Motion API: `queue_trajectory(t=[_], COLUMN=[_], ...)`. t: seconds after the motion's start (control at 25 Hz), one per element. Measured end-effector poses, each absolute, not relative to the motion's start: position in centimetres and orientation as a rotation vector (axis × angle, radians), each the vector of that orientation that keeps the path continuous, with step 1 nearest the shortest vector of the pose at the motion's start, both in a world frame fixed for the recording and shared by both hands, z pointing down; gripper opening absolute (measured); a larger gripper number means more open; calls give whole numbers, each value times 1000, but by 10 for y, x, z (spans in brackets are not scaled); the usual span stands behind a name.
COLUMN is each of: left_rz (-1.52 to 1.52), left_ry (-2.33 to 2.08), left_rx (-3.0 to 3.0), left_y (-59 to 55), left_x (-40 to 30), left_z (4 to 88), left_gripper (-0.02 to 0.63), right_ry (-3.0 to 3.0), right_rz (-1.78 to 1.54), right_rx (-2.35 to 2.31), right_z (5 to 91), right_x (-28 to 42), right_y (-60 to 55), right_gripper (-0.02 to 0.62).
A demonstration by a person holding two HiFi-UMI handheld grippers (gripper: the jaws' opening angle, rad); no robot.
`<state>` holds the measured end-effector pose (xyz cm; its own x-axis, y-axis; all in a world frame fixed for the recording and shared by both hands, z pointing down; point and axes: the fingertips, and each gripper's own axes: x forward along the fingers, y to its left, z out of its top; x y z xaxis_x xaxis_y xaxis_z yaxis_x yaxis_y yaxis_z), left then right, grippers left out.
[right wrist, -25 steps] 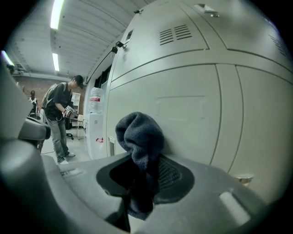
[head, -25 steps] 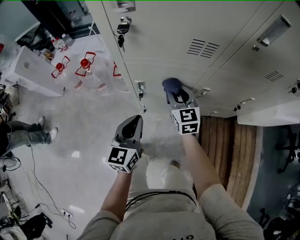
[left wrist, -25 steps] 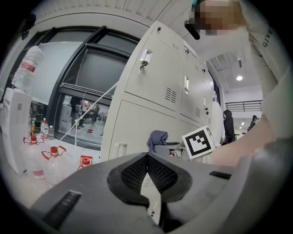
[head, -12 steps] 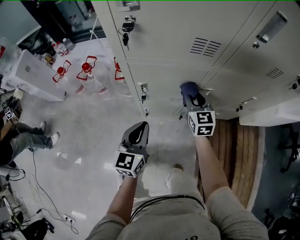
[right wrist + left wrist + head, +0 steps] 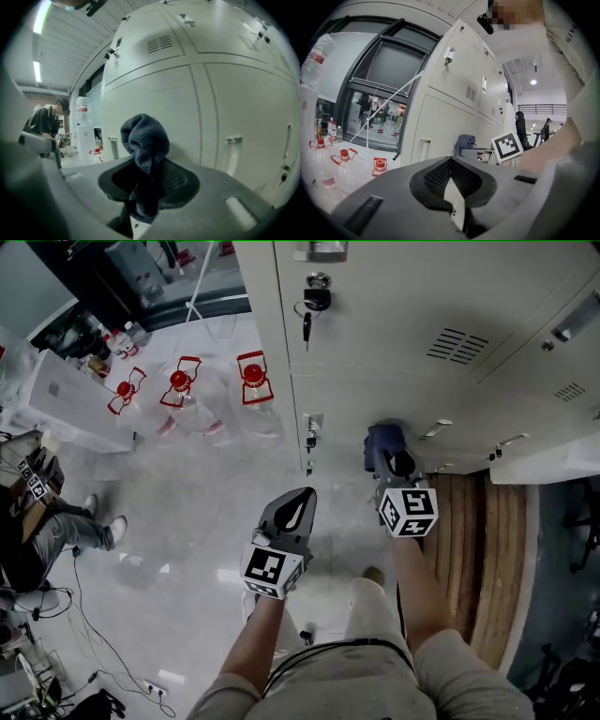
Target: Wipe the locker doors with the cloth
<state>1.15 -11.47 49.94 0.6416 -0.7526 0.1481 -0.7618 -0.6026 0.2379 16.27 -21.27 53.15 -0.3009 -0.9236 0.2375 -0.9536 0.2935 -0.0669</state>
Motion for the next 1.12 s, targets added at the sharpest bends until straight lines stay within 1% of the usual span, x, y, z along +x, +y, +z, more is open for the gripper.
queue_trajectory(t=[0.24,0.44,0.88,1.12], left_rz=[78,14,31,45], left_ry=[-1121,-1119,-1029,-1012], left_rx=[2635,2599,2667,2683], left_y=[-116,-132,-126,-125], left_x=[-2,-16,-16,-9], left_z=[507,522,536,540], left_gripper=[-2,-2,-2,-2], right_ry=[-2508,-2507,-2449,-2496], right_rz=[278,238,239,153], right_rx=[1623,1583,1629,1703], right_z=[535,538,587,574], right_x=[76,38,30,47], right_y=[-220,-250,-254,-244], right_gripper=[112,112,103,107])
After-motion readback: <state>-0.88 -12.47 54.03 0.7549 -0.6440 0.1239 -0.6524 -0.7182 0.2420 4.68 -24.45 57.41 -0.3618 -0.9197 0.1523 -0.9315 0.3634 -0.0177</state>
